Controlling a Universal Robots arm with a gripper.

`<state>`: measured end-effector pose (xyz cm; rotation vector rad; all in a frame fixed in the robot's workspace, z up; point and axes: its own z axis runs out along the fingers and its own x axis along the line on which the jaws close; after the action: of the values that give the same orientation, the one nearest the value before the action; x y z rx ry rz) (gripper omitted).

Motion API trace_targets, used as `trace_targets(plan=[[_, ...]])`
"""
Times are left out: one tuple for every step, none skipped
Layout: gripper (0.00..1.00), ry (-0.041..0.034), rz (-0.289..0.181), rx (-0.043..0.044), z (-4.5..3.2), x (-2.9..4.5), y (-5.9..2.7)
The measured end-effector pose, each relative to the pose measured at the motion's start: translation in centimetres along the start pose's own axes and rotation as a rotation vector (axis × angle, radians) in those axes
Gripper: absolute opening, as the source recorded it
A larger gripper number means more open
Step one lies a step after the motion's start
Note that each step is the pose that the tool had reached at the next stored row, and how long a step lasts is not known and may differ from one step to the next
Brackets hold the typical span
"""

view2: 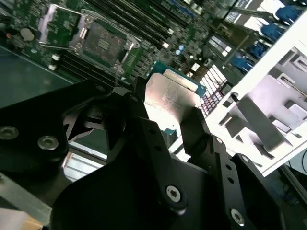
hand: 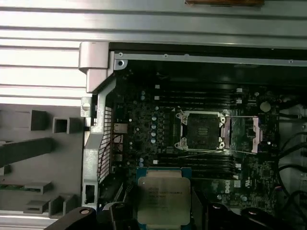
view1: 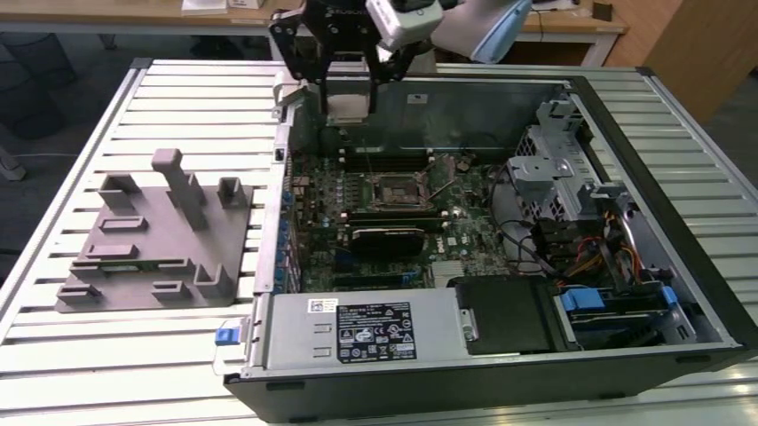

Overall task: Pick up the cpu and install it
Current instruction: 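Pick up the cpu and move it towards the insertion slot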

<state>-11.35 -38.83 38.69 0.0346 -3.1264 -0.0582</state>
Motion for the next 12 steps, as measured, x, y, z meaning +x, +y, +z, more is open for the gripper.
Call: trace_targets(plan=[[0.54, 0.0000, 0.000, 0.0000, 0.00, -0.46, -0.01], [0.54, 0.0000, 0.000, 0.0000, -0.01, -0.91, -0.01], [0.54, 0.0000, 0.000, 0.0000, -0.01, -1.36, -0.02], [0.54, 0.0000, 0.000, 0.0000, -0.01, -1.81, -0.02], [0.54, 0.0000, 0.000, 0.0000, -0.01, -2.26, -0.03], [0.54, 0.0000, 0.000, 0.0000, -0.02, -2.71, -0.03], [0.54, 0.0000, 0.000, -0.0001, -0.02, -3.17, -0.04], [0.54, 0.0000, 0.000, 0.0000, -0.02, -3.62, -0.05], [0.54, -0.0001, 0.000, -0.0001, -0.02, -4.07, -0.05], [0.54, 0.0000, 0.000, 0.0000, -0.03, -4.53, -0.06], [0.54, 0.0000, 0.000, 0.0000, -0.02, -4.98, -0.06], [0.54, 0.0000, 0.000, 0.0000, -0.03, -5.46, -0.05]])
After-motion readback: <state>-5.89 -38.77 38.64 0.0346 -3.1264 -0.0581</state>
